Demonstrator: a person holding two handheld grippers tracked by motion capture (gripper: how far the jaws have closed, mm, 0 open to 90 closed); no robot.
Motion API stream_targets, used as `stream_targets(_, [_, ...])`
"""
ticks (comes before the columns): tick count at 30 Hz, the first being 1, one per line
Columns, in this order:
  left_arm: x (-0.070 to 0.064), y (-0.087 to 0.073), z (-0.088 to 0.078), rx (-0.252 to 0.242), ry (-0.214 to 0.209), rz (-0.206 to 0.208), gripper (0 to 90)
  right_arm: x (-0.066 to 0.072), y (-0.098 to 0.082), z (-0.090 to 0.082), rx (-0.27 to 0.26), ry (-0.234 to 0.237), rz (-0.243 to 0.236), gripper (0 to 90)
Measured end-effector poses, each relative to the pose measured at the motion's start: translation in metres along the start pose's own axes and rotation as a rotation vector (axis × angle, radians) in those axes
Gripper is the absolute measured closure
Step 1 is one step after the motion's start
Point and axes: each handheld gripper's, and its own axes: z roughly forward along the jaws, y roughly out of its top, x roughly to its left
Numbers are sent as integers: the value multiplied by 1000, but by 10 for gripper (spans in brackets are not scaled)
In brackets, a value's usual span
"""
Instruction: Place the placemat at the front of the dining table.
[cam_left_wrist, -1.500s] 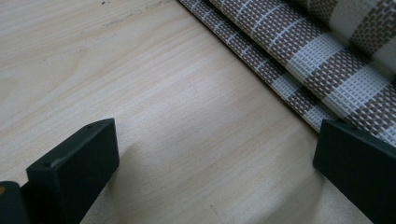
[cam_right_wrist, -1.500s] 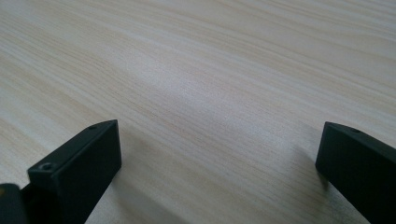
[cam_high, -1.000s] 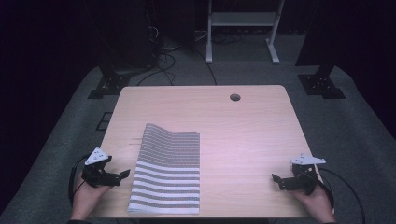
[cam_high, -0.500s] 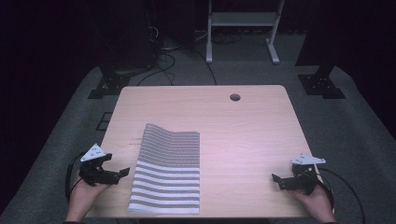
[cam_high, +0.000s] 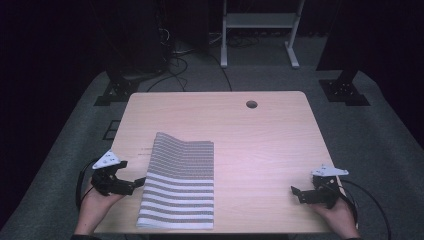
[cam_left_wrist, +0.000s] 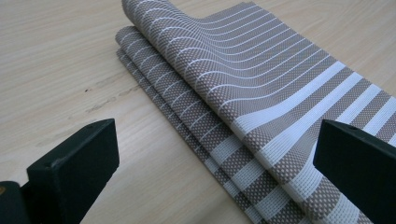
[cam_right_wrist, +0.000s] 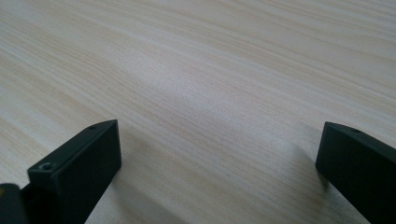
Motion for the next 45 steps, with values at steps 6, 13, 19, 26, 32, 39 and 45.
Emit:
stream_targets(6, [-5,3,8,3,-26,0,0,0,0,0,0,0,0,0])
stream_targets(13, [-9,8,17,4,-42,7,0,0,0,0,0,0,0,0])
stream_targets(19, [-11,9,25,10,-46,16,0,0,0,0,0,1,0,0])
stream_targets(26, [-16,11,33,29,-52,30,0,0,0,0,0,1,0,0])
stream_targets(32, [-20,8,43,53,-62,33,0,0,0,0,0,1,0,0])
stream_targets(39, [-25,6,50,78,-71,42,0,0,0,0,0,1,0,0])
stream_targets(45, [-29,4,55,103,-78,54,1,0,0,0,0,1,0,0])
